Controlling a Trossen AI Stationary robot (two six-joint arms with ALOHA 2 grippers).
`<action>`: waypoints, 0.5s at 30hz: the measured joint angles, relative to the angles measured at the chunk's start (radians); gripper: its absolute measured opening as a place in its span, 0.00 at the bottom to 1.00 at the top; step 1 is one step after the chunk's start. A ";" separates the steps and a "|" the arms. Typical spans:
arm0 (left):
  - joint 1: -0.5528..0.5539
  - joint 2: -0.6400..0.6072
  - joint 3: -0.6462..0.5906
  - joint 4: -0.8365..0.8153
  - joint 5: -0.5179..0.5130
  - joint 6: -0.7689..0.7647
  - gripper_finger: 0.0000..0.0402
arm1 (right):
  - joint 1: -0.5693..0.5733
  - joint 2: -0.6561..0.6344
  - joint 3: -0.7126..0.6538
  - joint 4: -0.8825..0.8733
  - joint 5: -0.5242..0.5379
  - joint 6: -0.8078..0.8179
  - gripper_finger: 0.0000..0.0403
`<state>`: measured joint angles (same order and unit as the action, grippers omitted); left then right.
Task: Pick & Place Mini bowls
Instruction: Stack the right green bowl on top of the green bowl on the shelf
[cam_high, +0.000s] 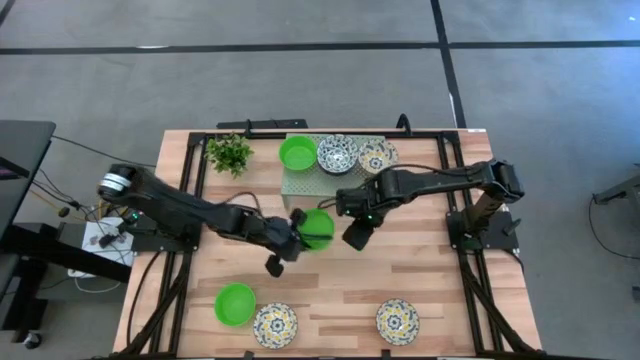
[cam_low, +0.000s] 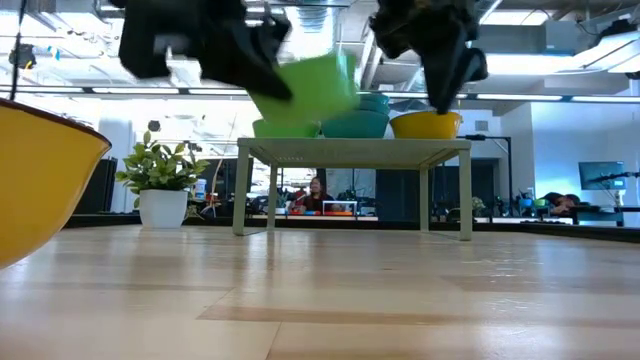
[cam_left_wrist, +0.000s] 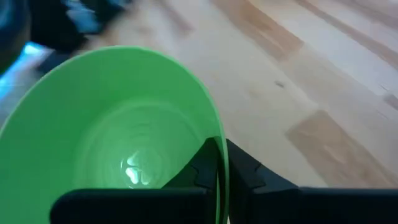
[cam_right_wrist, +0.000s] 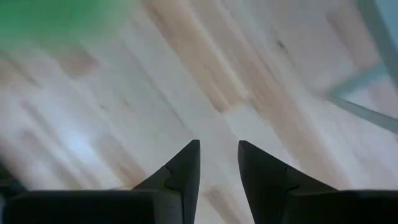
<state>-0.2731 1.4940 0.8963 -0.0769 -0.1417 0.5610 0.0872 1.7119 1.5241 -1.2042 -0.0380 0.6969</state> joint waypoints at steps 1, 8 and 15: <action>-0.001 -0.040 0.000 -0.026 -0.034 -0.015 0.03 | 0.012 0.000 0.001 -0.028 0.024 -0.001 0.26; 0.057 -0.276 0.000 -0.209 -0.218 -0.073 0.02 | 0.101 0.000 0.003 -0.250 0.157 0.022 0.26; 0.239 -0.396 0.001 -0.240 -0.197 -0.098 0.02 | 0.167 -0.100 0.003 -0.339 0.205 0.053 0.26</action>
<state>-0.0338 1.0982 0.8970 -0.3170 -0.3390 0.4630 0.2543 1.6116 1.5269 -1.5434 0.1670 0.7501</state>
